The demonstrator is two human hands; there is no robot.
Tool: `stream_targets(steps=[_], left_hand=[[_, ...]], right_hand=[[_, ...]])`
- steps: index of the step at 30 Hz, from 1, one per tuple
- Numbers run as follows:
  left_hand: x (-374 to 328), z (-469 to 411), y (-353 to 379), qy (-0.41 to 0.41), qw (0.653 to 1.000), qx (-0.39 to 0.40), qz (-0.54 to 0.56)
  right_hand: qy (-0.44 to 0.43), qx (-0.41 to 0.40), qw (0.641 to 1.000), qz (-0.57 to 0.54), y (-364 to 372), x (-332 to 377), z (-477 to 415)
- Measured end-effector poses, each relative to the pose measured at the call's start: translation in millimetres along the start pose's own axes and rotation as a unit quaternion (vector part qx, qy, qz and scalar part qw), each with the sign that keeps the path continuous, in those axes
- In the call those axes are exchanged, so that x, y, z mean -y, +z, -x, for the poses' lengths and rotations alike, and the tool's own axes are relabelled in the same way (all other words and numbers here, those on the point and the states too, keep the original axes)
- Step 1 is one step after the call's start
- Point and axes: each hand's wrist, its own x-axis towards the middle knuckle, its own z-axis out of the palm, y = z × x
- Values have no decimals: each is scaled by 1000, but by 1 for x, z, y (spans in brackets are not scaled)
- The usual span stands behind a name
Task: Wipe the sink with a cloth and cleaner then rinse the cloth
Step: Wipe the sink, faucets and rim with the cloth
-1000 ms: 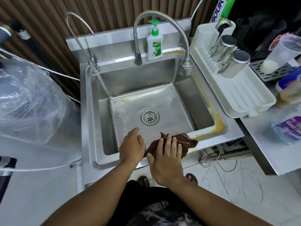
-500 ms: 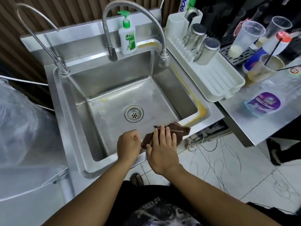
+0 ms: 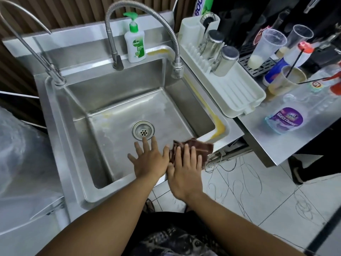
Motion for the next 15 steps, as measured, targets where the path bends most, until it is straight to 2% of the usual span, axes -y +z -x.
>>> stream_targets(steps=[3,5,6,8,9,11,13,15], left_hand=[[1,0,1,5,1000,-11,-4],[0,0,1,7,1000,-11,-7],[1,0,1,6,1000,-12,-9],[1,0,1,4,1000,-17,-11],[1,0,1,2,1000,-18,-11],[1,-1,3,-1,1000,-17,-11],[0,-2,3,-6,1000,-17,-12],[-1,-2,3,-10,1000,-18,-11]], right_hand=[[4,19,1000,5,-3,-16,-8],[60,-38,997,25,-10,-43,-34],[95,-35,995,26,-17,-57,-48],[138,26,990,24,-30,-69,-65],[144,30,989,25,-30,-67,-65],[132,16,991,30,-26,-43,-52],[74,-2,997,24,-12,-11,-27],[23,22,999,9,-1,7,-9]])
